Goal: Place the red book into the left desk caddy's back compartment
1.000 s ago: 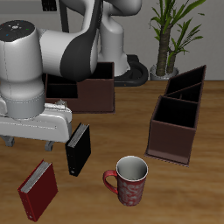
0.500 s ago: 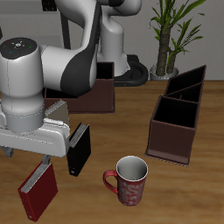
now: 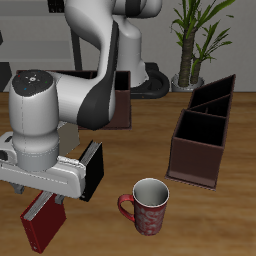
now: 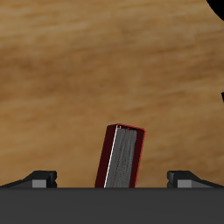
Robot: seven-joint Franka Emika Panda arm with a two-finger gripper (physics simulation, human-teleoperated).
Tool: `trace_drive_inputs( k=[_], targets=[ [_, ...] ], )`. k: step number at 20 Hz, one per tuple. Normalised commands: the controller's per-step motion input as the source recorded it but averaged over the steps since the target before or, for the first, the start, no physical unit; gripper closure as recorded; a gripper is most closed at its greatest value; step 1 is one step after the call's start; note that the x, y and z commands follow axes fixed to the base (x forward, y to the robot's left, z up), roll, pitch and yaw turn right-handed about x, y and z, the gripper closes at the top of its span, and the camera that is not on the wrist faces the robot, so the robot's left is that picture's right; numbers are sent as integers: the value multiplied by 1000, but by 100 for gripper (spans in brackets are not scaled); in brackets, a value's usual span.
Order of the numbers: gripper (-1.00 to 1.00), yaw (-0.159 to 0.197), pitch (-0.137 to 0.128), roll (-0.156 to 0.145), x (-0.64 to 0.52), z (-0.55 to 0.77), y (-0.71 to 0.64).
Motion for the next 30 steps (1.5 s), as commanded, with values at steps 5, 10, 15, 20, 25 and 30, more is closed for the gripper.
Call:
trace_drive_inputs(
  k=[5, 10, 15, 20, 25, 30],
  targets=[
    [-100, -40, 26, -4, 9, -342, 31],
    [-100, -56, 41, -20, 13, -364, -95],
    [100, -22, 46, -33, 26, -269, -39],
    [100, -26, 23, -30, 36, -170, 13],
    [100, -8, -18, 6, -33, 154, 42],
    [100, 30, -54, -27, -186, 576, 135]
  ],
)
